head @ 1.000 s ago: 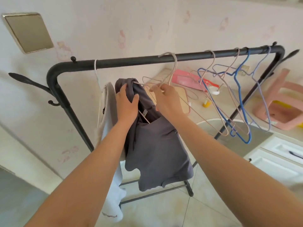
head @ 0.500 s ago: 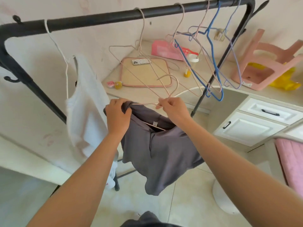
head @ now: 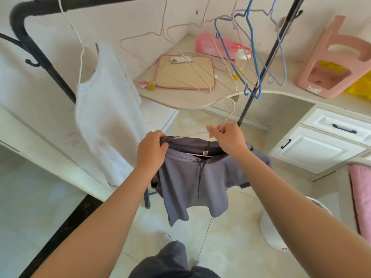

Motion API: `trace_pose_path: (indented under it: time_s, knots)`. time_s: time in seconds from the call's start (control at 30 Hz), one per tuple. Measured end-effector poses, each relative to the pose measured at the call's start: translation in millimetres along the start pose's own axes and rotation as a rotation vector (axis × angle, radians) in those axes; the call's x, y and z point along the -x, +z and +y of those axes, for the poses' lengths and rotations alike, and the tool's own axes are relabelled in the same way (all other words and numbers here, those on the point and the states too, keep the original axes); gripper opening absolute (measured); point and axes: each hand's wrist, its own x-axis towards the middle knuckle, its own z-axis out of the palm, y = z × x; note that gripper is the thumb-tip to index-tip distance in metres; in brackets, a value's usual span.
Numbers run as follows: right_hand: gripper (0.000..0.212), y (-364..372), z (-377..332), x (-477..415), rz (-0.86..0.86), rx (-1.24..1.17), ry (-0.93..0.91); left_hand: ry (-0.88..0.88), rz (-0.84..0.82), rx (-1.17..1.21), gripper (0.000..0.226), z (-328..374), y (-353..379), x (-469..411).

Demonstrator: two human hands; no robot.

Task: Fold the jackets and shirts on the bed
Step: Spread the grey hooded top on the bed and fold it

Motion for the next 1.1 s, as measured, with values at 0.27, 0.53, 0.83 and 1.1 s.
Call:
trace_pose_path:
  time_s: [0.27, 0.53, 0.83, 1.1]
  knots:
    - [0.041, -14.0, 27.7, 11.1, -0.083, 0.002, 0.065, -0.094, -0.040, 0.029, 0.011, -10.2, -13.7, 10.0]
    - [0.036, -43.6, 43.5, 12.3, -0.053, -0.224, 0.079, -0.173, -0.160, 0.090, 0.017, -16.5, -32.7, -13.0]
    - [0.031, -5.8, -14.6, -16.7, -0.133, -0.252, -0.030, -0.136, -0.139, 0.241, 0.018, -7.3, -48.6, -37.5]
    - [0.021, 56.7, -105.1, -53.0, -0.230, -0.271, -0.172, -0.163, -0.056, 0.245, 0.013, -31.2, -68.1, -53.9]
